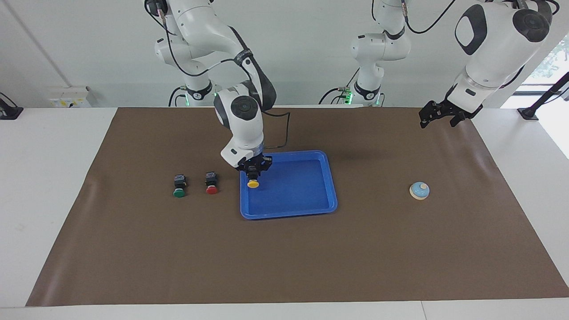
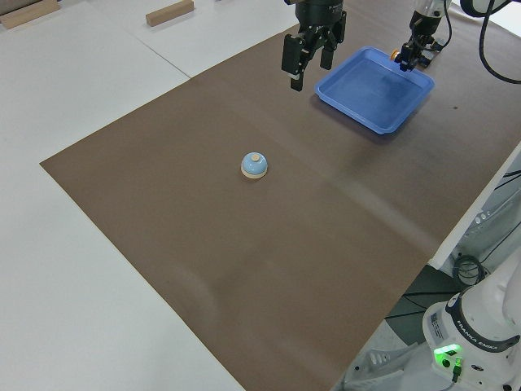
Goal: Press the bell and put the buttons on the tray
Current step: 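Carry the yellow button into the tray and release it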
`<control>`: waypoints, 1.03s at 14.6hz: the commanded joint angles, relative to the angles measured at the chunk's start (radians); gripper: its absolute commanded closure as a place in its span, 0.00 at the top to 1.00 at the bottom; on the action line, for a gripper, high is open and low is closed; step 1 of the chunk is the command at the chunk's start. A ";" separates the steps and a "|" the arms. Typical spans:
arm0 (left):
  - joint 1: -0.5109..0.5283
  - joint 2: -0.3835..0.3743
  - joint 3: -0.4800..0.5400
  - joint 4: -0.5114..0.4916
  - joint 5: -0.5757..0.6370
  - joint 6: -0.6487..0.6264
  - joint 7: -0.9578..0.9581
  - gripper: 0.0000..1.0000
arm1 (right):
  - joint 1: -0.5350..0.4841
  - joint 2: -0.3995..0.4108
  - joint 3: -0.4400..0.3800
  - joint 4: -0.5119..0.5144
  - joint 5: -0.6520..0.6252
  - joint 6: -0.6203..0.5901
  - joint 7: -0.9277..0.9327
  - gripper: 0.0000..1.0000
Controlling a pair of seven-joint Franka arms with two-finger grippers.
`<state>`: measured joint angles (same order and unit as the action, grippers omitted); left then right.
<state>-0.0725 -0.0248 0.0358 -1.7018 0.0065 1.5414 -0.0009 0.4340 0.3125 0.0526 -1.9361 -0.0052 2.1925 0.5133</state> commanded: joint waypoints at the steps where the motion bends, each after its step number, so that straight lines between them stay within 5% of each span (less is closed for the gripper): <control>1: 0.000 -0.004 0.012 0.013 -0.014 -0.014 0.004 1.00 | 0.002 0.028 -0.005 0.016 0.010 0.022 0.027 0.00; 3: 0.000 -0.004 0.010 0.013 -0.014 -0.014 0.005 1.00 | 0.002 0.027 -0.003 -0.006 0.010 0.045 0.028 0.00; 4: -0.001 -0.004 0.010 0.013 -0.016 -0.014 0.004 1.00 | 0.002 0.027 -0.003 -0.007 0.010 0.046 0.028 0.10; 5: -0.001 -0.004 0.010 0.013 -0.014 -0.014 0.004 1.00 | 0.002 0.027 -0.003 -0.009 0.011 0.046 0.031 0.38; 7: 0.000 -0.004 0.010 0.013 -0.014 -0.014 0.004 1.00 | 0.002 0.025 0.000 -0.011 0.011 0.047 0.056 0.63; 8: 0.000 -0.004 0.010 0.013 -0.014 -0.014 0.004 1.00 | 0.003 0.023 0.001 -0.011 0.010 0.046 0.062 0.88; 9: 0.000 -0.004 0.010 0.013 -0.014 -0.014 0.004 1.00 | 0.002 0.023 0.001 -0.001 0.010 0.033 0.062 1.00; 15: 0.000 -0.004 0.010 0.013 -0.014 -0.014 0.004 1.00 | -0.176 -0.077 -0.010 0.074 0.010 -0.106 -0.177 1.00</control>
<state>-0.0718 -0.0248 0.0414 -1.7001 0.0065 1.5415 -0.0009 0.3430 0.2956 0.0361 -1.8661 -0.0048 2.1305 0.4529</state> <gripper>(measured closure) 0.000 0.000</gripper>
